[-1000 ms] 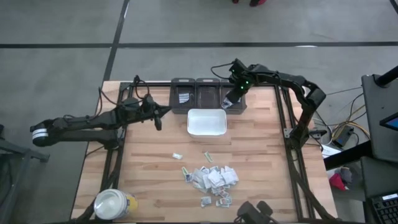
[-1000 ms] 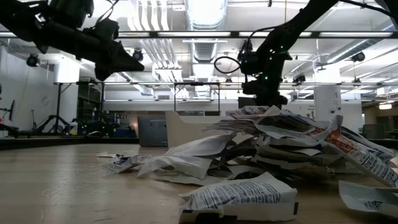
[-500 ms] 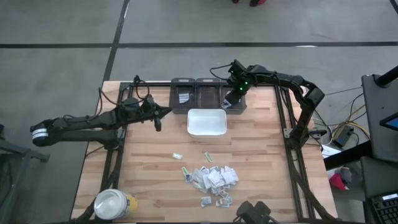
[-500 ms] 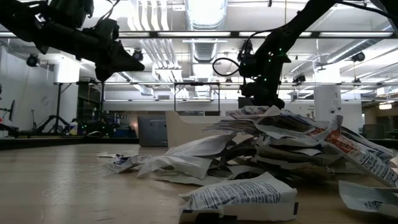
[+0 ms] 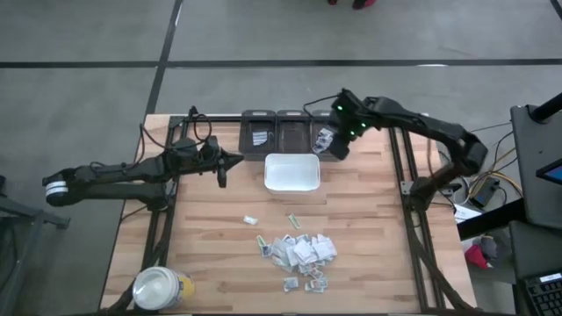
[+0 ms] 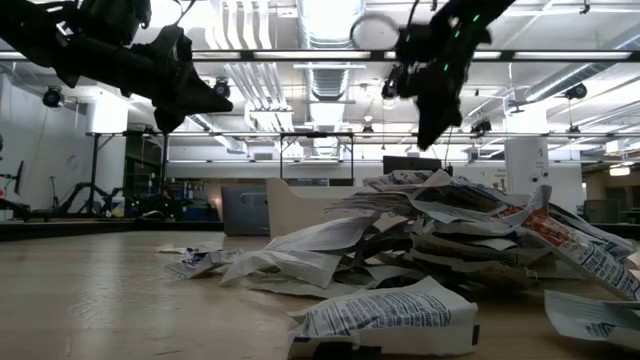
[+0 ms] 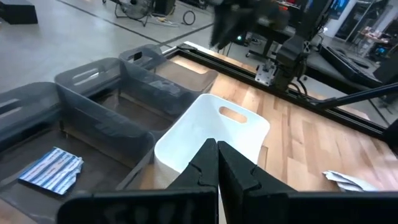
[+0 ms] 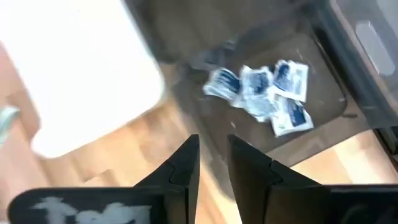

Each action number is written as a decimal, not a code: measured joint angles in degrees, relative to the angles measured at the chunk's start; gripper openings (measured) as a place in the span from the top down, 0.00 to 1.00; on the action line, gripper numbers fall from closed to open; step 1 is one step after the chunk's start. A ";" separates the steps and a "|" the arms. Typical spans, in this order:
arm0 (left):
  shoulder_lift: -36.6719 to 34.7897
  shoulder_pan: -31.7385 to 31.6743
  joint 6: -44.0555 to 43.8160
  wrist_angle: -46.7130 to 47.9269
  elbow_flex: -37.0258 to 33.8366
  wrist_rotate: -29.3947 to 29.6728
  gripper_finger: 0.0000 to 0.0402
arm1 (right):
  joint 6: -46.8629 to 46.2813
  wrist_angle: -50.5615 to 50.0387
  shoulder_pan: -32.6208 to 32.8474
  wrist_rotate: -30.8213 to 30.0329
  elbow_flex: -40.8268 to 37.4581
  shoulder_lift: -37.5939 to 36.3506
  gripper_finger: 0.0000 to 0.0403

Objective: Pick & Place First Aid Supplies
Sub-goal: Put the white alcohol pad into the right black bin

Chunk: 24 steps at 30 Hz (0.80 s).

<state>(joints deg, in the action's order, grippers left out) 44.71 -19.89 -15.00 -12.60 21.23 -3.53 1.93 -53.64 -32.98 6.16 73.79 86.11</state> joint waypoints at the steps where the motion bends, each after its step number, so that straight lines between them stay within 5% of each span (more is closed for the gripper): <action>1: 0.00 0.15 0.00 0.00 0.00 0.02 1.00 | -0.19 0.31 1.09 -0.05 -0.73 -1.89 0.83; 15: 0.02 4.67 -4.31 -1.06 0.04 0.24 1.00 | -12.13 10.95 12.05 0.31 -21.95 -30.64 0.97; 24: 0.68 13.34 -5.17 -1.88 4.67 6.52 1.00 | -18.84 18.97 15.26 0.41 -34.13 -47.78 0.98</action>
<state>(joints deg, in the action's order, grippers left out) 45.39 -6.55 -20.17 -14.48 25.91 2.99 -16.91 -34.67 -17.72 6.57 39.66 38.33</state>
